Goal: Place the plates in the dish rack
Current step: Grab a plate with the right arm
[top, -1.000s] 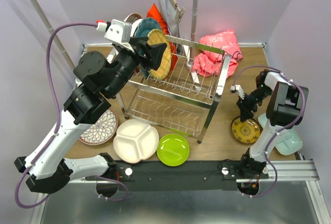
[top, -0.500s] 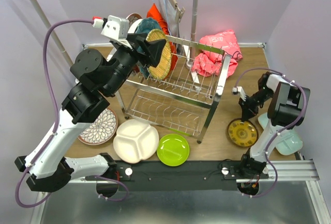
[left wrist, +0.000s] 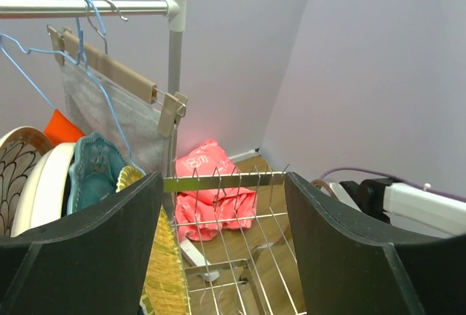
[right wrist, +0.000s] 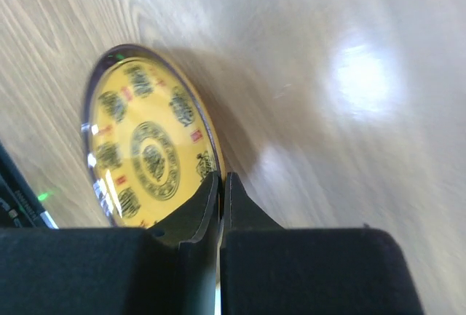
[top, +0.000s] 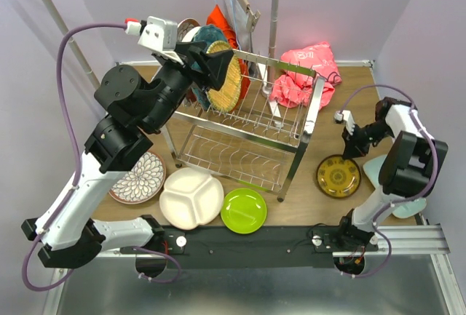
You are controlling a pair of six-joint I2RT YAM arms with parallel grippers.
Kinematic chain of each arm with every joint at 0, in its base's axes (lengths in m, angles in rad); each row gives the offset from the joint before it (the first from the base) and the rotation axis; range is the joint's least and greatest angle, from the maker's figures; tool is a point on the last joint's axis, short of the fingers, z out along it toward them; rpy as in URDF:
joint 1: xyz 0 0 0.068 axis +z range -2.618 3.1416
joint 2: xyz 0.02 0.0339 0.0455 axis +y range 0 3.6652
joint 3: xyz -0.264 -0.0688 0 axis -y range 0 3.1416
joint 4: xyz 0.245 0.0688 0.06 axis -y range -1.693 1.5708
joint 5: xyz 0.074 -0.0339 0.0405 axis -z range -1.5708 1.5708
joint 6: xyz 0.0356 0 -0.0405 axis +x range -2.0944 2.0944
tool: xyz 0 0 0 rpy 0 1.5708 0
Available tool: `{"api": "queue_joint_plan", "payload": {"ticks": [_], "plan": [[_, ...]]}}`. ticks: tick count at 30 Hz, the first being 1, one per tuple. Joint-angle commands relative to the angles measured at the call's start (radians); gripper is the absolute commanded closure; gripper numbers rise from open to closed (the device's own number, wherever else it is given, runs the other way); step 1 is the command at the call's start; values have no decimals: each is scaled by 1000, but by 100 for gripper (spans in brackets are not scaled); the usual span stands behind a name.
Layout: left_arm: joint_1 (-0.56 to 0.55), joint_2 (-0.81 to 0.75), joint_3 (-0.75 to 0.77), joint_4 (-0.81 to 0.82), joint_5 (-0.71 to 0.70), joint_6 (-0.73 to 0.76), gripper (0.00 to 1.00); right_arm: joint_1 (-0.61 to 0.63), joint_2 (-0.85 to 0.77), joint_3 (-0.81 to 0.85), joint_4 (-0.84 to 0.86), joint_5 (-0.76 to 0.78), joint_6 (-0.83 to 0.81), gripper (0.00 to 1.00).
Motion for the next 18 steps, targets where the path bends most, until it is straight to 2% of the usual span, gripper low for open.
{"api": "queue_joint_plan", "payload": {"ticks": [1,7,11,18], "plan": [[6,4,44,1,2,12,23,-11,-144,41,48,-90,53,99],[6,27,81,-1,11,48,23,-14,-304,102,85,-72,168,99],[7,43,107,-2,21,69,23,-17,-385,144,167,-47,273,99],[7,66,140,-4,34,95,23,-20,-469,257,350,103,550,99]]}}
